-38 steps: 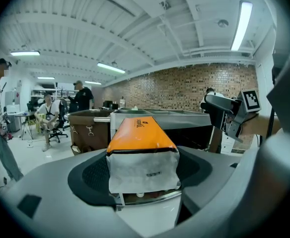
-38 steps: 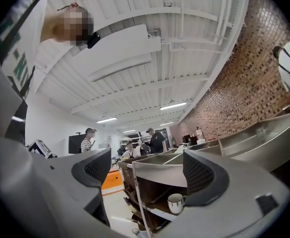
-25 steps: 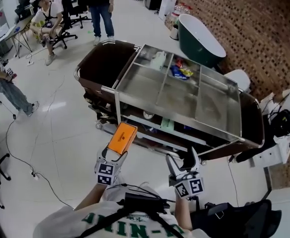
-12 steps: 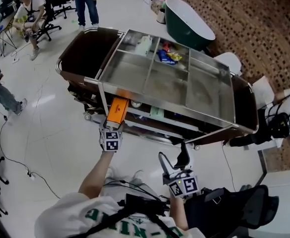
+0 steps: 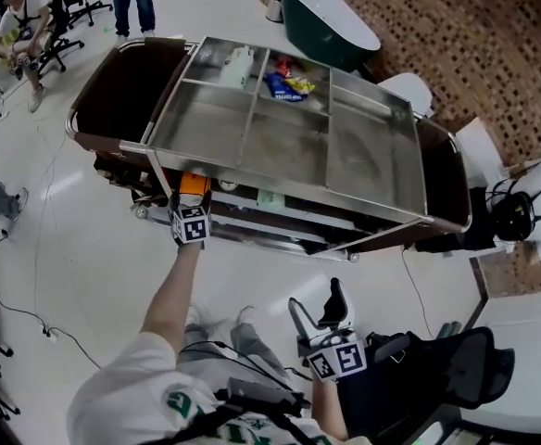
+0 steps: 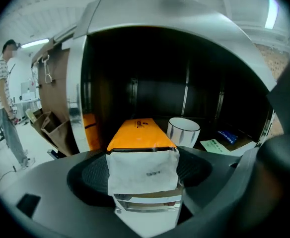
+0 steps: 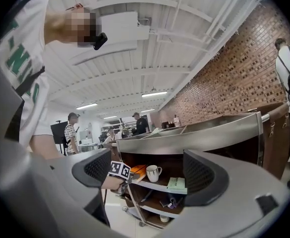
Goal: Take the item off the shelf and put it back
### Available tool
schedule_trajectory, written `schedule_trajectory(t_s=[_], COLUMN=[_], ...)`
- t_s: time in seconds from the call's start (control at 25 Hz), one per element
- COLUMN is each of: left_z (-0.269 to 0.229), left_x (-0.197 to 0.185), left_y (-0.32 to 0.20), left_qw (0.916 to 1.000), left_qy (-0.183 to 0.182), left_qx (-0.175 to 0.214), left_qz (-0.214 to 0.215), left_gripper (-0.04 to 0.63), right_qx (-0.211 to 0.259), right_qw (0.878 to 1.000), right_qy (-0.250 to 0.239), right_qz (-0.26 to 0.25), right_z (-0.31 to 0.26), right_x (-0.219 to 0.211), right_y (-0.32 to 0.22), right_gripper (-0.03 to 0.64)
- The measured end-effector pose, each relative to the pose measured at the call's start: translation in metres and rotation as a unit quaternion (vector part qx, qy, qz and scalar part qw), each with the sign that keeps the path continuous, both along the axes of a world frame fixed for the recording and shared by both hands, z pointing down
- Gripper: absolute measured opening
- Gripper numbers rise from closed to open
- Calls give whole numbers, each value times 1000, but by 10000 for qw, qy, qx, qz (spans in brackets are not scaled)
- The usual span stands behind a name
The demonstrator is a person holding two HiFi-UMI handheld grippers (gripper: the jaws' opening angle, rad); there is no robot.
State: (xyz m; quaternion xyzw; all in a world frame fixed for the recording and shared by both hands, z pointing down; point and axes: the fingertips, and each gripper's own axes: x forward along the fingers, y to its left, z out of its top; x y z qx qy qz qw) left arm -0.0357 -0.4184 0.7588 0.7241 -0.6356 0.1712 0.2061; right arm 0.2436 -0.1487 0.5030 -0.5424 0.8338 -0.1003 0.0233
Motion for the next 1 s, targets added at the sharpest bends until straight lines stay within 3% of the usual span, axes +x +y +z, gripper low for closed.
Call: schedule_trajectory(t_s=[0.16,0.32,0.4,0.6,0.72,1.0], left_z=[21,30,19,-18,-51,-166], left_x=[1,-6,-5,4,15,44], left_y=[-23,-29,-20,20,60,157], left_qw=[9999,9972,9974,9990,9976,9799], left_qy=[15,350,368,433,323,62], left_qx=[-166,-630,-601,-31,403,1396], left_qz=[-4,-179,-114,98,460,1422], left_gripper=[375,500,500,500,497,466], right_qx=[-52,-40,-21,146,236,469], right_qw=[10000,9999,9999,9991,9982,9950], right_qy=[9,-44,-114,-318,-461,-698], right_qz=[-46,-93,-120,-226,-308,-533], right_z=[5,6,6,0,-5,-22], right_x=[-1,-4,-7,-16,-23,-38], right_y=[-1,-6,-8,-21,-29,-48], right_gripper=[462,462,462,462,462,462])
